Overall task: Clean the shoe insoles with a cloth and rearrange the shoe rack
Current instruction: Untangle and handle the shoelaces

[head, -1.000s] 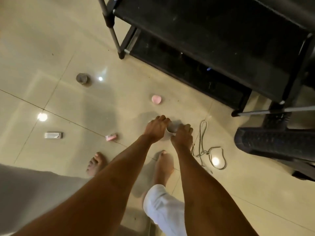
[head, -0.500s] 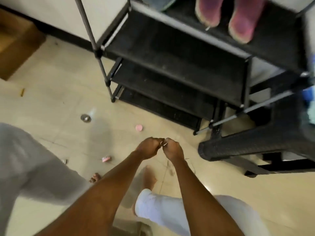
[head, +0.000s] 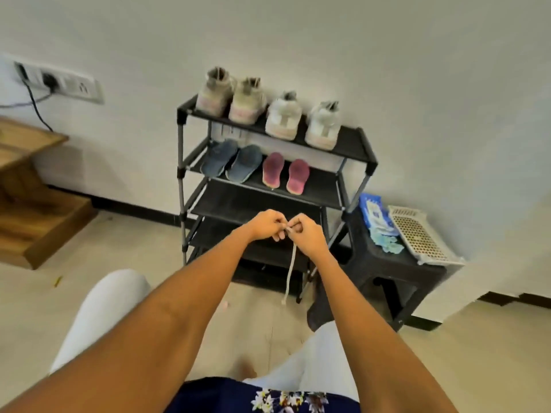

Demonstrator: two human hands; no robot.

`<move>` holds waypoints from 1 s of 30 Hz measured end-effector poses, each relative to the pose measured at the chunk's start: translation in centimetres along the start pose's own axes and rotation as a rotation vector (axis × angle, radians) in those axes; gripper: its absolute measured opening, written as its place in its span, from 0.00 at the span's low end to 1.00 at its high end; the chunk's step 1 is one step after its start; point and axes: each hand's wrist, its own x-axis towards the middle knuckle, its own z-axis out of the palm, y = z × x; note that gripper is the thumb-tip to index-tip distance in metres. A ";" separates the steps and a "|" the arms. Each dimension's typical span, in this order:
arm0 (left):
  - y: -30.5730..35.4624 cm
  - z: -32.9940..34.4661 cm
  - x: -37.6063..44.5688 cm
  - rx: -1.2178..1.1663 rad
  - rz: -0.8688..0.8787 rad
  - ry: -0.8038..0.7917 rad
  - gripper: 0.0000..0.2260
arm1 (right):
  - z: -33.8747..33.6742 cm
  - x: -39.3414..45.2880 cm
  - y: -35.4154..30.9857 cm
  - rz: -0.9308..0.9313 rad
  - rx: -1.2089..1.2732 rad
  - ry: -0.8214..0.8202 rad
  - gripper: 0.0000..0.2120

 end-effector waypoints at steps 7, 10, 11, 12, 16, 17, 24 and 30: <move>10.1 -7.6 -4.0 -0.253 0.171 0.256 0.10 | -6.6 -1.0 -7.2 -0.098 0.129 0.168 0.04; 12.4 -9.6 -5.0 -0.179 0.144 0.200 0.09 | -9.1 -1.0 -8.9 -0.134 0.150 0.203 0.01; 13.0 -10.0 -5.3 -0.149 0.126 0.150 0.09 | -9.8 -1.0 -9.7 -0.170 0.126 0.203 0.03; 13.4 -10.2 -5.4 -0.150 0.113 0.093 0.09 | -10.4 -1.0 -10.4 -0.208 0.077 0.202 0.05; 14.5 -10.2 -5.7 -0.398 0.053 -0.068 0.26 | -11.3 -0.7 -12.6 -0.275 -0.040 0.249 0.08; 14.8 -10.2 -5.7 -0.418 0.046 -0.072 0.28 | -11.3 -0.6 -13.0 -0.282 -0.049 0.263 0.08; 15.7 -10.8 -5.5 -0.370 0.109 -0.069 0.15 | -10.7 -0.7 -12.9 -0.324 -0.015 0.260 0.09; 15.8 -9.5 -3.0 -1.008 0.277 0.197 0.12 | -9.8 0.2 -12.1 -0.317 -0.038 0.023 0.15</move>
